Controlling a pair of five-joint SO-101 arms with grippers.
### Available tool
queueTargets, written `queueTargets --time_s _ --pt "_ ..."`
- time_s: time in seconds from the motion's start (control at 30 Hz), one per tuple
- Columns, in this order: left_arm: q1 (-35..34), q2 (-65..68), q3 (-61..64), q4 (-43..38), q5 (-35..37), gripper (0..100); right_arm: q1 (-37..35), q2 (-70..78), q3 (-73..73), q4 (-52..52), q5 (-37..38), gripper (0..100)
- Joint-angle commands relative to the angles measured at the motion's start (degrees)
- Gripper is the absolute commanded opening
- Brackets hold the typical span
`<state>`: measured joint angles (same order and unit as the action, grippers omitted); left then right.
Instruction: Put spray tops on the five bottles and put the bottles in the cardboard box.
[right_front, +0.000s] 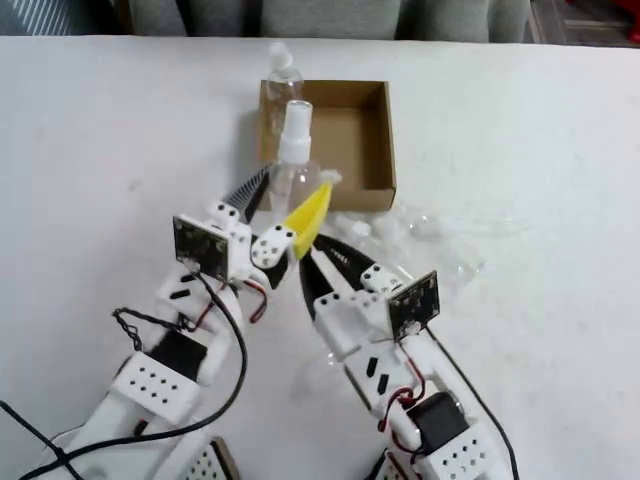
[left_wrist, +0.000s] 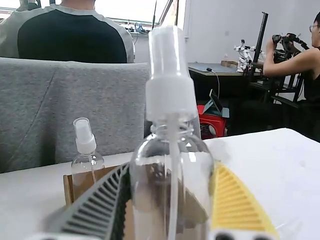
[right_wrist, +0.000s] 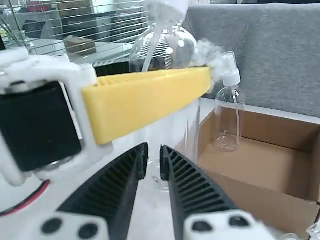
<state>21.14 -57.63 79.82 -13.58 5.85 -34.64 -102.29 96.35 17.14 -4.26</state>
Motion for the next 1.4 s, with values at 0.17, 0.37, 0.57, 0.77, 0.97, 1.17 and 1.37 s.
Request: queueTargets --time_s 0.17,0.37,0.57,0.77,0.97,1.17,1.37 --pt "3.6 0.1 -4.6 -1.7 -0.2 2 0.3 2.2 0.5 -4.9 -0.6 1.6" --pt "4.3 0.1 -10.6 6.2 0.0 2 0.5 13.1 0.0 -12.8 -0.6 1.6" --pt "4.3 0.1 -12.0 8.1 -0.2 2 1.9 19.3 -2.0 -16.6 -0.6 1.6" --pt "5.2 0.1 -10.9 9.0 -0.2 2 3.7 19.3 -1.6 -18.1 -0.9 1.6" --pt "5.8 0.2 -9.7 8.5 -0.3 2 4.1 19.2 0.7 -17.1 -0.7 1.6" --pt "-2.9 2.2 -10.0 1.1 -0.4 2 4.2 17.4 0.8 -8.1 -0.7 1.6" --pt "-8.9 18.0 -19.4 -5.6 -0.4 2 4.2 8.7 0.8 3.1 -0.7 1.6"
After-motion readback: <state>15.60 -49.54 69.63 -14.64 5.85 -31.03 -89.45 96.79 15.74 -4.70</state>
